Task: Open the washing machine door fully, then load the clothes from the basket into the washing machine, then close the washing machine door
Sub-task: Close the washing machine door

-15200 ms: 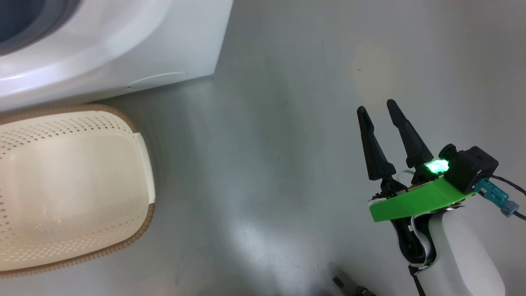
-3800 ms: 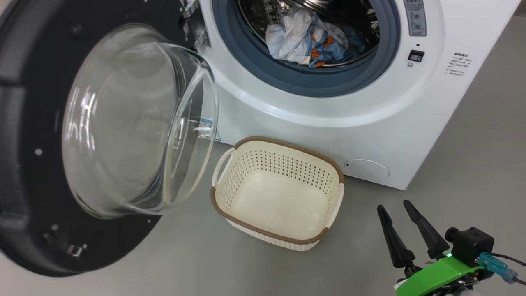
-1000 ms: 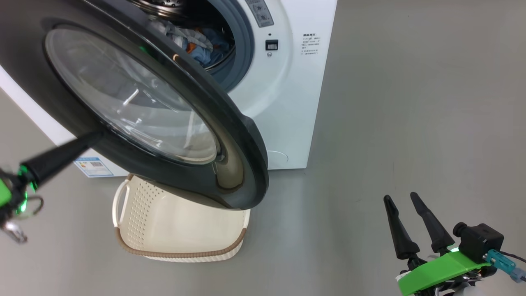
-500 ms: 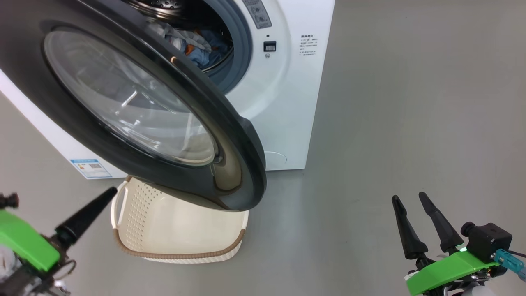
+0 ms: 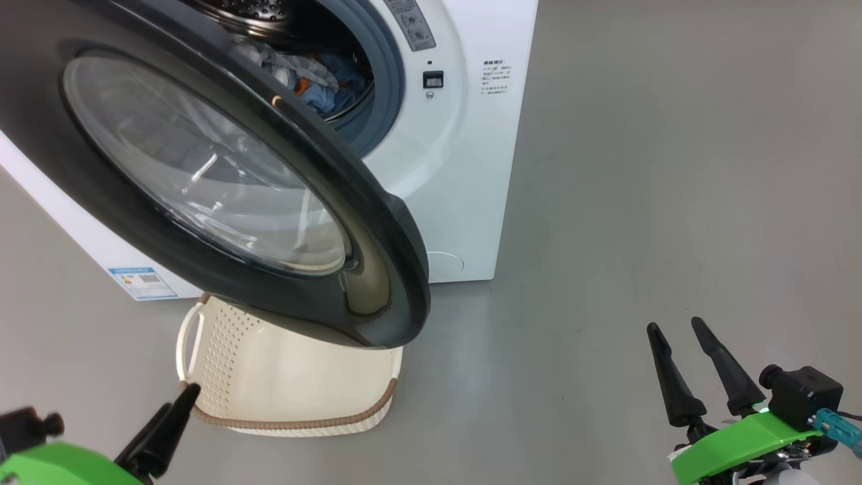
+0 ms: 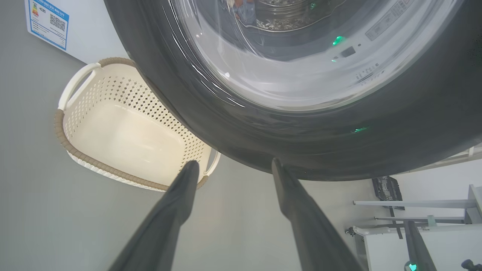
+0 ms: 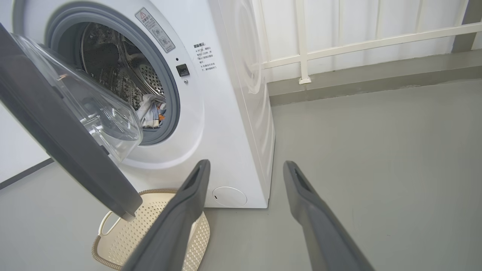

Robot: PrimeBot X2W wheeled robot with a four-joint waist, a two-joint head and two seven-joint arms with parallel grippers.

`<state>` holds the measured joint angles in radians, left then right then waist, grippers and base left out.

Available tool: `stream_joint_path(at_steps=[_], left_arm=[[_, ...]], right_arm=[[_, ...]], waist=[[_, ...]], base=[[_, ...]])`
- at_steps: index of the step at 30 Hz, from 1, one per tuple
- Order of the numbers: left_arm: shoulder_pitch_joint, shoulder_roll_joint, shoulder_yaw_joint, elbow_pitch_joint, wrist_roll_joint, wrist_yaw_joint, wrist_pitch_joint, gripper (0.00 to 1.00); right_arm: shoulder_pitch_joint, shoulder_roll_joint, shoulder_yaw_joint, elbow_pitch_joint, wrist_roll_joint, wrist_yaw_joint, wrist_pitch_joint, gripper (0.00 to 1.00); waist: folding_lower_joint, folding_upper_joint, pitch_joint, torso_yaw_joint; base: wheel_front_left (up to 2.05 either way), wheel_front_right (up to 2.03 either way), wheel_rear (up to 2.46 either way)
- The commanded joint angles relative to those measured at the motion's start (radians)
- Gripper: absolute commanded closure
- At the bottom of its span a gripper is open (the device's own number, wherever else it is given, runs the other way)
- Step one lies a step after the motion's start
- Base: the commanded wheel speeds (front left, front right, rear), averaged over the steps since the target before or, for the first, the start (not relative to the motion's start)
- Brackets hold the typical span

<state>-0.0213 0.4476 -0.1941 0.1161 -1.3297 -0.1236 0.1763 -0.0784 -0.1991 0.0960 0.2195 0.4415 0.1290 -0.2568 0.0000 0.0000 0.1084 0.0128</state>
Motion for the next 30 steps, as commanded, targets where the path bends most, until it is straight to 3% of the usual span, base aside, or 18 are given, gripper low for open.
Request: stream_joint_path(at_steps=[1,9,14,19,30], left_arm=[[-0.021,0.042,0.029,-0.009,0.010,-0.007,-0.032,0.00],[-0.031,0.093,-0.139,0.075,0.097,-0.007,-0.355,0.00],[-0.068,0.130,-0.229,0.142,0.209,-0.007,-0.434,0.00],[-0.085,0.072,-0.133,0.145,0.387,-0.007,-0.438,0.00],[-0.023,-0.055,0.031,0.018,0.732,-0.007,-0.438,0.00]], right_arm=[[0.005,-0.018,0.020,-0.020,0.004,0.002,-0.005,0.00],[0.006,-0.022,0.014,-0.014,0.005,0.002,-0.005,0.00],[0.007,-0.022,0.008,-0.013,0.006,0.002,-0.005,0.00],[0.012,-0.022,0.000,-0.015,0.006,0.002,-0.005,0.00],[0.022,-0.025,-0.011,-0.023,0.006,0.002,-0.005,0.00]], waist=[[0.0000,0.0000,-0.001,-0.001],[0.0000,0.0000,-0.011,-0.010],[0.0000,0.0000,-0.012,-0.011],[0.0000,0.0000,-0.015,-0.010],[0.0000,0.0000,-0.018,-0.024]], base=[[0.00,0.00,0.00],[0.00,0.00,0.00],[0.00,0.00,0.00],[0.00,0.00,0.00],[0.00,0.00,0.00]])
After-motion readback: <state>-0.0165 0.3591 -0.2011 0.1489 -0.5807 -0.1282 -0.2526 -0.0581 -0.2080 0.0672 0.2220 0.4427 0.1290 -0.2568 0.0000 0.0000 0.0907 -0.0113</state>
